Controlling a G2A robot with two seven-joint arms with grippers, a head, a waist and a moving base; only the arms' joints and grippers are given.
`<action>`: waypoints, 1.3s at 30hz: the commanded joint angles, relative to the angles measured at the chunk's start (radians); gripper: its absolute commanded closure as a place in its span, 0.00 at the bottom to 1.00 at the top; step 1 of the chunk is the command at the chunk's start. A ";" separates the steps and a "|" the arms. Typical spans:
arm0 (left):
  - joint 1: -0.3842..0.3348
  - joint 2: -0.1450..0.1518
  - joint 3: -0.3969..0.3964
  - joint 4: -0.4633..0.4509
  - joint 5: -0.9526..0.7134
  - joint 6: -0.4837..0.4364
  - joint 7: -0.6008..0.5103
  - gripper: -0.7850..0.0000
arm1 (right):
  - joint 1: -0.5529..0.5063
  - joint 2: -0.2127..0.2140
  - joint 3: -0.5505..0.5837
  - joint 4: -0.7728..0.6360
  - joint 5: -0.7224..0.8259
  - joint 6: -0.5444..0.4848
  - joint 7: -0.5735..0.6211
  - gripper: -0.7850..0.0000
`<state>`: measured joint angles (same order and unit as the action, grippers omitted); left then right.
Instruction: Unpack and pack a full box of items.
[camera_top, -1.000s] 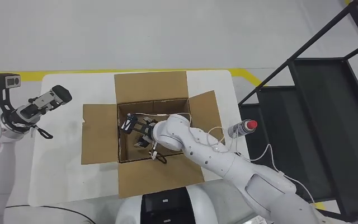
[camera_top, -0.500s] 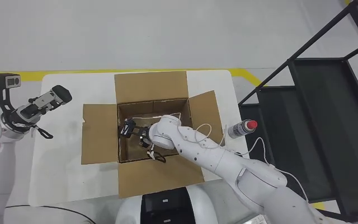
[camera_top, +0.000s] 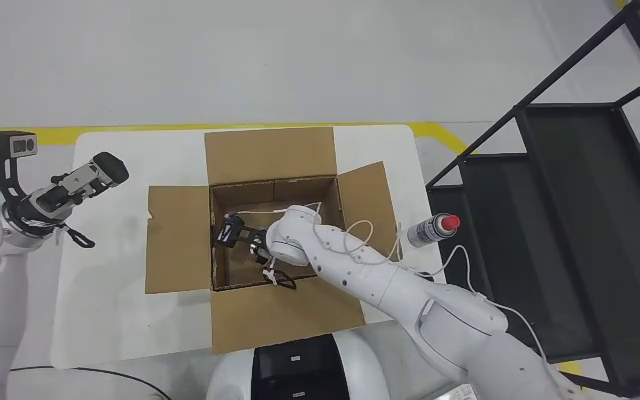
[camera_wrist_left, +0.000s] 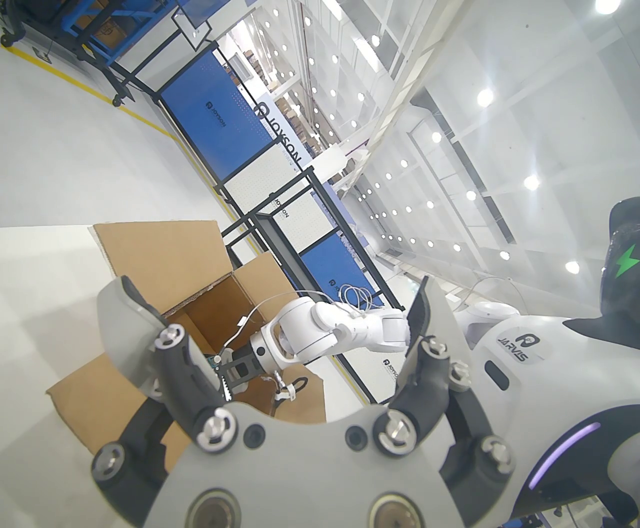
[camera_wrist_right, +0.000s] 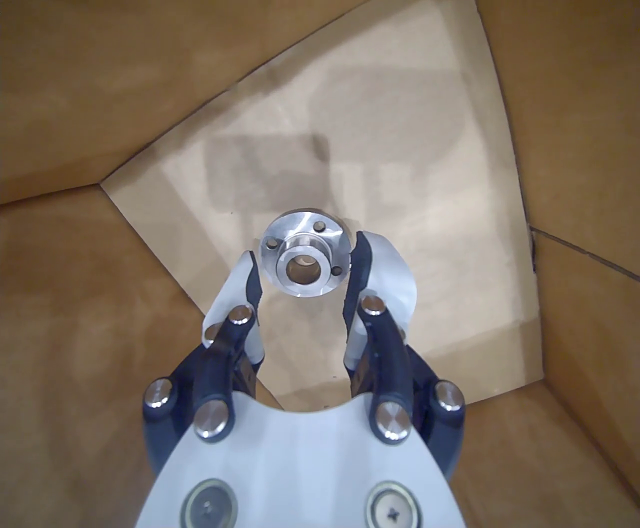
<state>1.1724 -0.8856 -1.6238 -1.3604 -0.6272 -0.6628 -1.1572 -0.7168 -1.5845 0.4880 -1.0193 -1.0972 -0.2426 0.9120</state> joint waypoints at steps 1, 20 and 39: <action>0.000 0.000 0.000 0.000 0.000 0.000 0.000 0.00 | 0.002 -0.005 0.000 0.007 0.000 -0.002 0.000 0.52; 0.000 0.000 0.000 0.000 0.000 0.000 0.000 0.00 | 0.023 -0.049 0.006 0.089 0.007 0.003 -0.009 1.00; 0.000 0.000 0.000 0.000 0.000 0.000 0.000 0.00 | -0.096 0.042 0.196 -0.233 -0.054 -0.020 0.096 1.00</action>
<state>1.1724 -0.8856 -1.6238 -1.3604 -0.6272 -0.6628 -1.1572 -0.7923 -1.5523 0.6598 -1.2056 -1.1511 -0.2624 1.0010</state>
